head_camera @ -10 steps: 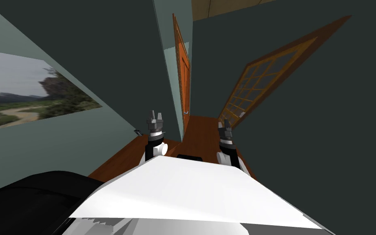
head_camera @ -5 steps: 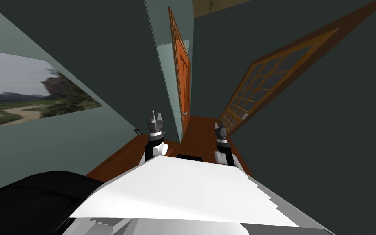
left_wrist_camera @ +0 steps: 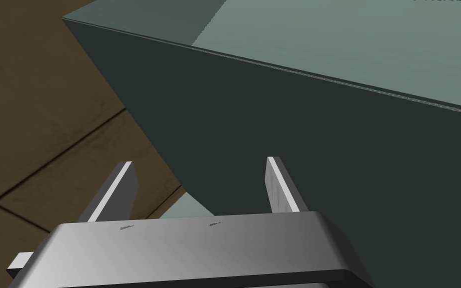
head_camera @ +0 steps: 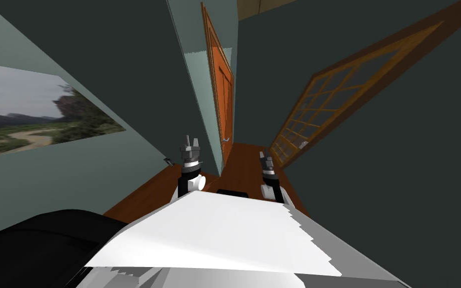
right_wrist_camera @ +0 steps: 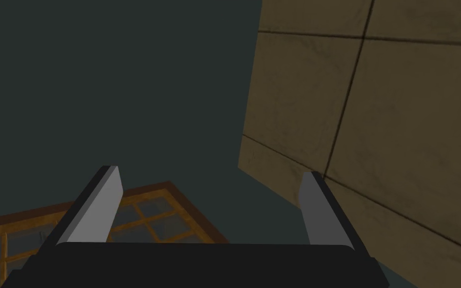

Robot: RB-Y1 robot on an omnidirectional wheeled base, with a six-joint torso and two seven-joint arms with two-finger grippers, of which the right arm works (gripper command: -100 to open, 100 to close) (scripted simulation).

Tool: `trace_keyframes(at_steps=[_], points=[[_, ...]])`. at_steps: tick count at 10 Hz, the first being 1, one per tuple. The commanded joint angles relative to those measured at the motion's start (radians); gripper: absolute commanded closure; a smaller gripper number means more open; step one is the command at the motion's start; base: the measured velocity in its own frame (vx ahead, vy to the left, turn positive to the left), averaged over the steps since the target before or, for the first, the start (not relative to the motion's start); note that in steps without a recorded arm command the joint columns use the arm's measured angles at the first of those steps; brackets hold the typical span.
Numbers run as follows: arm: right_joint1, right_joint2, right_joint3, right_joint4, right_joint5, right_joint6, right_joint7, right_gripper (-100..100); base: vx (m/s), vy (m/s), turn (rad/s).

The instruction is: Push the door open

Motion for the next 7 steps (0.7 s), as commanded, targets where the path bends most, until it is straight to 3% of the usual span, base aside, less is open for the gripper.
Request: trace_keyframes(at_steps=[1, 7], points=[[-0.018, -0.001, 0.006, 0.04, 0.008, -0.014, -0.007, -100, 0.084, -0.077, 0.052], [-0.076, -0.008, 0.032, 0.168, 0.039, -0.049, -0.039, -100, 0.078, -0.084, 0.062]])
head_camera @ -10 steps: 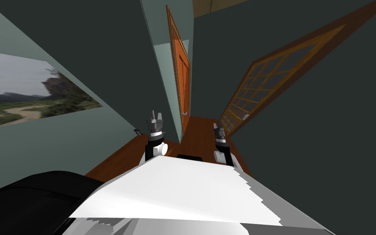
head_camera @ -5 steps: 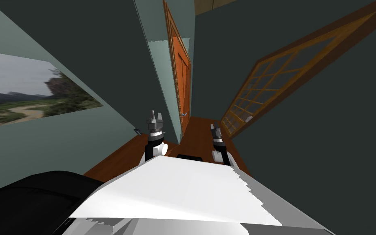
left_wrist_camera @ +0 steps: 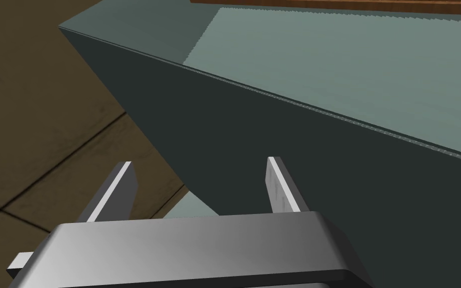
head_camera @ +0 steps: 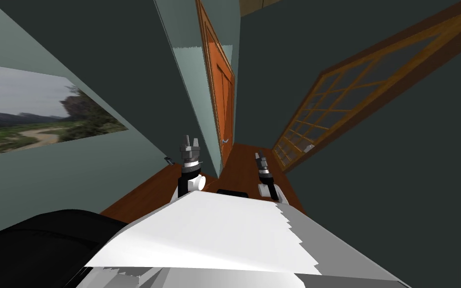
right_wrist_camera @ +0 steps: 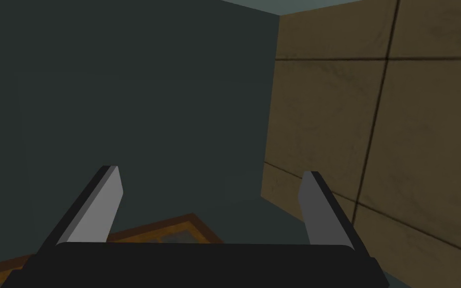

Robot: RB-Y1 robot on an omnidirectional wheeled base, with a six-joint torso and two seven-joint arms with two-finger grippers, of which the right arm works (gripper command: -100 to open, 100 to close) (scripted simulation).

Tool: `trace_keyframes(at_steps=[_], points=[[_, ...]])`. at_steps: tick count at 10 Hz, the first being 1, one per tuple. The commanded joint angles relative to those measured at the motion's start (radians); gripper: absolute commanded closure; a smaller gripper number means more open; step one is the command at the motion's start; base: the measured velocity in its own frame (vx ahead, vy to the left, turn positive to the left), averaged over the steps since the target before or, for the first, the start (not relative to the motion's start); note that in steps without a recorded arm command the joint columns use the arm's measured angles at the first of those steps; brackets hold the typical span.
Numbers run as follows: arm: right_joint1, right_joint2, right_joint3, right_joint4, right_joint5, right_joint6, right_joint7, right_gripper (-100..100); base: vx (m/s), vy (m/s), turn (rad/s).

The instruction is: Push the door open

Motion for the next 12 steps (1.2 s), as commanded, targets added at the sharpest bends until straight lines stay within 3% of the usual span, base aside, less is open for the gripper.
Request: trace_keyframes(at_steps=[1, 12], points=[[-0.014, 0.002, 0.01, 0.037, 0.01, -0.013, -0.006, -100, 0.105, -0.092, 0.055], [-0.127, -0.004, 0.061, 0.288, 0.071, -0.082, -0.069, -100, 0.08, -0.086, 0.069]])
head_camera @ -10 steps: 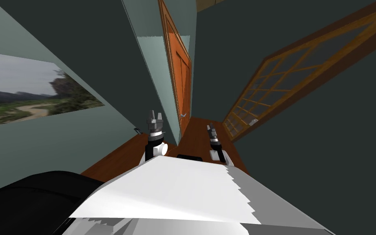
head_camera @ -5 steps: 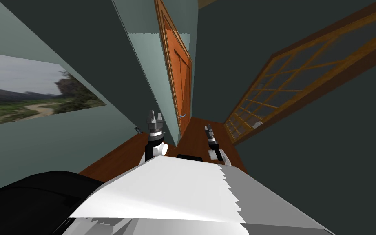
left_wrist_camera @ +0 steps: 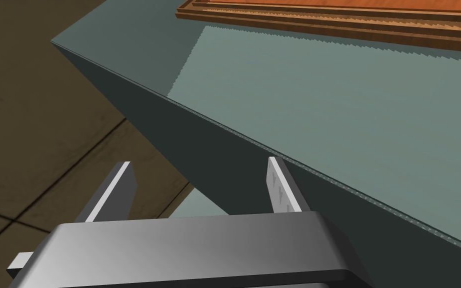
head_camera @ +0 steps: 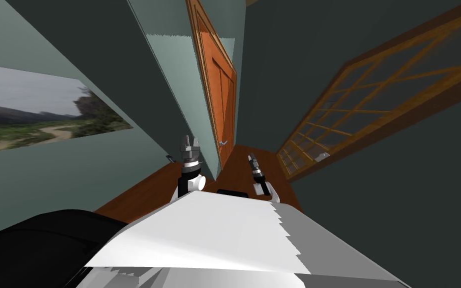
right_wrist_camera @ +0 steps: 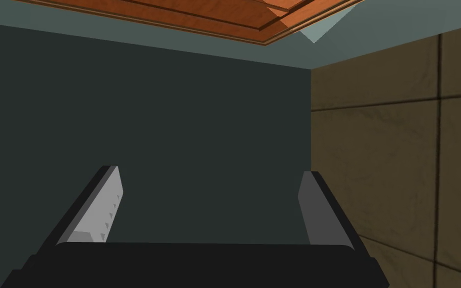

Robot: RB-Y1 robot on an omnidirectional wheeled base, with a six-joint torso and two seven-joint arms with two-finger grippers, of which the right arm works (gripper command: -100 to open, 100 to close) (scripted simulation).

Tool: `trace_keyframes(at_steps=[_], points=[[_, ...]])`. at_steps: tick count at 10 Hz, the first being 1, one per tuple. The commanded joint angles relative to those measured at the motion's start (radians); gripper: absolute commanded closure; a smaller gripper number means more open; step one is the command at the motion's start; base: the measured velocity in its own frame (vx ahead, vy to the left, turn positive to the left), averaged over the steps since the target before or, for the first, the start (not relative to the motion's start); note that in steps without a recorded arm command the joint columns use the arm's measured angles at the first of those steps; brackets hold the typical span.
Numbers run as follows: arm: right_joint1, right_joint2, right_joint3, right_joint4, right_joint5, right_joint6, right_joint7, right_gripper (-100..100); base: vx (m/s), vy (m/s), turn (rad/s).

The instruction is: Push the door open

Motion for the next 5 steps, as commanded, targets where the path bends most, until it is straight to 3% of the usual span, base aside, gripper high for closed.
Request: trace_keyframes(at_steps=[1, 5], points=[[-0.02, -0.002, 0.006, 0.044, 0.008, -0.015, -0.012, -100, 0.079, -0.082, 0.095], [-0.062, -0.002, 0.025, 0.137, 0.031, -0.041, -0.035, -100, 0.08, -0.07, 0.074]])
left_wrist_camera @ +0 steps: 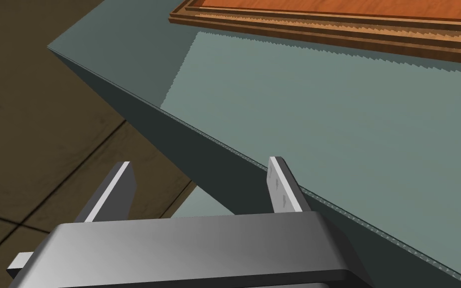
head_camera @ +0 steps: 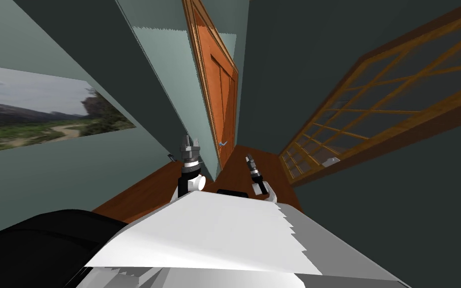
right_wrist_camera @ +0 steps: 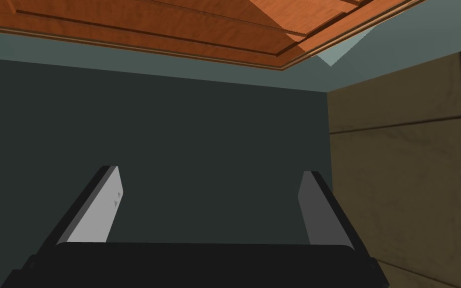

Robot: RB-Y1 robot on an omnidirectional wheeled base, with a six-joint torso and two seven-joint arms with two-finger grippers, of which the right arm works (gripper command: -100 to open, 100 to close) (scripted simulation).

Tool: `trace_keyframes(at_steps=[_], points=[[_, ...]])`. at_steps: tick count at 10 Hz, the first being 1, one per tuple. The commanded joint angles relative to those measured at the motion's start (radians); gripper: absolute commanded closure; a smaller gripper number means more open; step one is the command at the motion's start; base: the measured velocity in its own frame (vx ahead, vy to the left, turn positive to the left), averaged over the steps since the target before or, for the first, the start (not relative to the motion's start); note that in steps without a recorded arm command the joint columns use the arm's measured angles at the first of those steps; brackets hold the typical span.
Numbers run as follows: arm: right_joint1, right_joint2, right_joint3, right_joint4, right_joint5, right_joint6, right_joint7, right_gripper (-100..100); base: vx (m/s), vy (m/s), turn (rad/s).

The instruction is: Push the door open

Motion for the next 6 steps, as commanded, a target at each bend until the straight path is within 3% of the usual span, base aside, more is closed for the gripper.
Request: trace_keyframes(at_steps=[1, 6], points=[[-0.019, 0.001, 0.007, 0.042, 0.009, -0.013, -0.01, -100, 0.077, -0.073, 0.078], [-0.072, 0.003, 0.031, 0.159, 0.037, -0.046, -0.04, -100, 0.086, -0.062, 0.076]])
